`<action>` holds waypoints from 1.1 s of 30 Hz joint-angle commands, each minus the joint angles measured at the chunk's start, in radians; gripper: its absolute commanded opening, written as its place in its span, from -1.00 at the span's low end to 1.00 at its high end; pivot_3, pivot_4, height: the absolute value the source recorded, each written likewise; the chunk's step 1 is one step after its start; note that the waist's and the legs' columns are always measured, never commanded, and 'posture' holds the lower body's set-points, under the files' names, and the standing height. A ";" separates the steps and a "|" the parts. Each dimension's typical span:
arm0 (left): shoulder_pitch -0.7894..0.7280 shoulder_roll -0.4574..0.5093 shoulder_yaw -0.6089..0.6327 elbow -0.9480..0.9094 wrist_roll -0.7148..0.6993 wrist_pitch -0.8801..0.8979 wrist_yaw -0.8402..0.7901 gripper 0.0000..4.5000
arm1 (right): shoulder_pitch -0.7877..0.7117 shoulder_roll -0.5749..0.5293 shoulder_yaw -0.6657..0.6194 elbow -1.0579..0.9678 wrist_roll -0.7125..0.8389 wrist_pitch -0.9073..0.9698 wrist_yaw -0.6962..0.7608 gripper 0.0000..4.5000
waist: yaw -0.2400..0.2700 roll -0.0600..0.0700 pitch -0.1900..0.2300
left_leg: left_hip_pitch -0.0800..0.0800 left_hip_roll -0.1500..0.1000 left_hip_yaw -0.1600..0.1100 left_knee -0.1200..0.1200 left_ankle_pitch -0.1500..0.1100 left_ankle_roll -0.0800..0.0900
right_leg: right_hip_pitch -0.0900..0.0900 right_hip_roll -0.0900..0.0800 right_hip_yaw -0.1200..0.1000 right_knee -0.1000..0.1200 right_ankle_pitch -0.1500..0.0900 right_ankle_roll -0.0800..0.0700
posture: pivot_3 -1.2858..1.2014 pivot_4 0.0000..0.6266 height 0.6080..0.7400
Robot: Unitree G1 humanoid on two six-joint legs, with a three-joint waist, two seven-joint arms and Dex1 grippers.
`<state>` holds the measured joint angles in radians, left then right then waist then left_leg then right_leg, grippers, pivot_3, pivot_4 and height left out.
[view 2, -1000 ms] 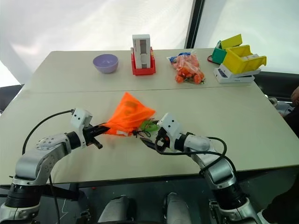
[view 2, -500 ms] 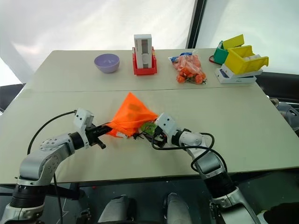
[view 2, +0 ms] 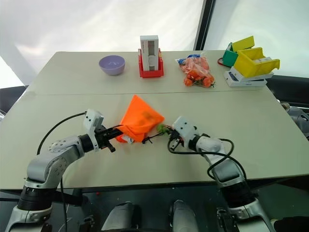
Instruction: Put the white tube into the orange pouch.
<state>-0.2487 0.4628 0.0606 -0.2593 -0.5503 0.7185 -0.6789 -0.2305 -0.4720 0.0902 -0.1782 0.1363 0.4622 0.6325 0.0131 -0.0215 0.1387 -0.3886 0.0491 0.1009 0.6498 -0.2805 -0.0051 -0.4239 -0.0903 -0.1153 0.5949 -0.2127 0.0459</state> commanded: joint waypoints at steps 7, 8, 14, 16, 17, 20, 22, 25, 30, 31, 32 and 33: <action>-0.072 0.016 -0.010 0.026 -0.020 -0.028 -0.070 0.68 | 0.070 -0.056 -0.335 -0.123 0.193 0.077 -0.023 -1.00 | -0.002 0.000 0.000 | 0.001 0.000 0.000 0.000 0.000 0.000 | 0.000 0.001 0.000 0.000 0.000 0.000 | 0.03 -0.52 1.00; -0.077 0.019 -0.011 0.031 -0.019 -0.032 -0.081 0.68 | 0.072 -0.056 -0.343 -0.130 0.205 0.081 -0.026 -1.00 | -0.002 0.000 0.000 | 0.001 0.000 0.000 0.000 0.000 0.000 | 0.000 0.001 0.000 0.000 0.000 0.000 | 0.03 -0.52 1.00; -0.138 0.020 -0.022 0.039 -0.019 -0.036 -0.122 0.68 | 0.094 -0.051 -0.343 -0.186 0.274 0.103 -0.016 -1.00 | 0.001 0.000 0.000 | 0.001 0.000 0.000 0.000 0.000 0.000 | 0.000 0.001 0.000 0.000 0.000 0.000 | 0.03 -0.52 1.00; -0.172 0.020 -0.043 0.034 -0.011 -0.042 -0.141 0.68 | 0.101 -0.047 -0.341 -0.209 0.309 0.111 -0.006 -1.00 | 0.001 0.000 0.000 | 0.000 0.000 0.000 0.000 0.000 0.000 | 0.000 0.001 0.000 0.000 0.000 0.000 | 0.03 -0.52 1.00; -0.187 0.020 -0.054 0.033 -0.007 -0.046 -0.150 0.68 | 0.104 -0.046 -0.341 -0.218 0.327 0.115 -0.001 -1.00 | 0.001 0.000 0.000 | 0.000 0.000 0.000 0.000 0.000 0.000 | 0.000 0.001 0.001 0.000 0.000 0.000 | 0.03 -0.52 1.00; -0.261 -0.004 -0.107 0.055 0.016 -0.069 -0.162 0.68 | 0.111 -0.038 -0.348 -0.246 0.387 0.126 0.012 -1.00 | 0.000 0.000 0.000 | 0.000 0.000 0.000 0.000 0.000 0.000 | 0.000 0.001 0.001 -0.001 0.000 0.000 | 0.03 -0.52 1.00; -0.332 -0.043 -0.170 0.109 0.071 -0.108 -0.155 0.68 | 0.110 -0.029 -0.357 -0.262 0.435 0.132 0.016 -1.00 | 0.004 0.000 0.000 | 0.000 -0.001 0.000 0.000 0.000 0.000 | 0.000 0.001 0.001 -0.001 0.000 0.000 | 0.03 -0.52 1.00; -0.403 -0.096 -0.233 0.196 0.139 -0.159 -0.145 0.68 | 0.101 -0.013 -0.379 -0.290 0.520 0.149 0.010 -1.00 | 0.001 0.000 0.000 | 0.000 -0.001 0.000 0.001 0.000 0.000 | 0.001 0.001 0.001 -0.001 0.000 0.000 | 0.03 -0.52 1.00; -0.468 -0.150 -0.307 0.309 0.205 -0.231 -0.191 0.68 | 0.068 0.020 -0.432 -0.352 0.706 0.190 -0.036 -1.00 | -0.002 0.000 0.000 | 0.000 -0.001 0.000 0.000 0.000 0.000 | 0.001 0.003 0.002 -0.001 0.002 0.003 | 0.03 -0.52 1.00; -0.470 -0.147 -0.305 0.321 0.202 -0.234 -0.209 0.68 | 0.059 0.026 -0.442 -0.356 0.730 0.191 -0.055 -1.00 | -0.002 0.000 0.000 | 0.000 -0.001 0.000 0.000 0.000 0.001 | 0.001 0.003 0.002 -0.001 0.002 0.003 | 0.03 -0.52 1.00; -0.470 -0.141 -0.301 0.329 0.198 -0.235 -0.224 0.68 | 0.052 0.029 -0.448 -0.360 0.751 0.192 -0.071 -1.00 | -0.002 0.000 0.000 | 0.001 -0.001 0.000 0.000 0.000 0.001 | 0.000 0.004 0.001 0.000 0.002 0.003 | 0.03 -0.52 1.00; -0.470 -0.137 -0.297 0.335 0.196 -0.235 -0.236 0.68 | 0.048 0.030 -0.451 -0.362 0.767 0.193 -0.083 -1.00 | -0.001 0.000 0.000 | 0.001 -0.001 -0.001 -0.001 0.000 0.001 | 0.000 0.004 0.001 0.000 0.002 0.003 | 0.03 -0.52 1.00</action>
<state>-0.6965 0.3158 -0.2557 0.0839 -0.3550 0.5076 -0.8919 -0.1616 -0.4483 -0.3245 -0.4966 0.8511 0.6644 0.5702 0.0119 -0.0212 0.1391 -0.3880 0.0484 0.1000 0.6489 -0.2806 -0.0046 -0.4242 -0.0861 -0.1139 0.5949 -0.2108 0.0490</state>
